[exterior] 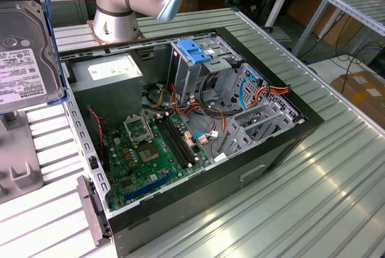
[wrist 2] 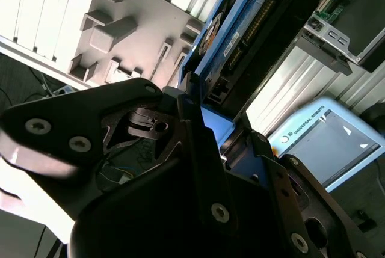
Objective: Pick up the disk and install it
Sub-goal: 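Pick up the disk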
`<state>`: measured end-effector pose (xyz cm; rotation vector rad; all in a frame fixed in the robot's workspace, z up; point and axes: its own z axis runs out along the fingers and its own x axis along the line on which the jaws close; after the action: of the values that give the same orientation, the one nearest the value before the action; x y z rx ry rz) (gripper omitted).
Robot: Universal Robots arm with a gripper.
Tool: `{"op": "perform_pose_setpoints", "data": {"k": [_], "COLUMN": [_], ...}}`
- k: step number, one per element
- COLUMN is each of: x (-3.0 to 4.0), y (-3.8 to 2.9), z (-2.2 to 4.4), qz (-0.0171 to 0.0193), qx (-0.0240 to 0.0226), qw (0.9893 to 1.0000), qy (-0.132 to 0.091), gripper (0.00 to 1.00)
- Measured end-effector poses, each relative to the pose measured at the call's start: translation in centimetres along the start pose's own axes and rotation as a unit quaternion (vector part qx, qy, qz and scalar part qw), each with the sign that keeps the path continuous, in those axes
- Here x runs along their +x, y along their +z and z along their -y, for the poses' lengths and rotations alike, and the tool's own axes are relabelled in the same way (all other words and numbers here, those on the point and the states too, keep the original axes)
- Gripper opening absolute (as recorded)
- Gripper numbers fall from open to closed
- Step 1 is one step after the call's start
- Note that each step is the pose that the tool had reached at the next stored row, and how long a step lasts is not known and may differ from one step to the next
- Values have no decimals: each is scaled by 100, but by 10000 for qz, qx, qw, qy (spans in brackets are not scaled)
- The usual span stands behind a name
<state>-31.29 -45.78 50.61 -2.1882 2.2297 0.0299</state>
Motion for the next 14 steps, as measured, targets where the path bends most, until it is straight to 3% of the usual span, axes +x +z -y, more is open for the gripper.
{"op": "perform_pose_setpoints", "data": {"k": [14], "x": [34], "y": [3], "z": [29], "qz": [0], "qx": [1], "qw": [10000], "qy": [0], "gripper": [37]}}
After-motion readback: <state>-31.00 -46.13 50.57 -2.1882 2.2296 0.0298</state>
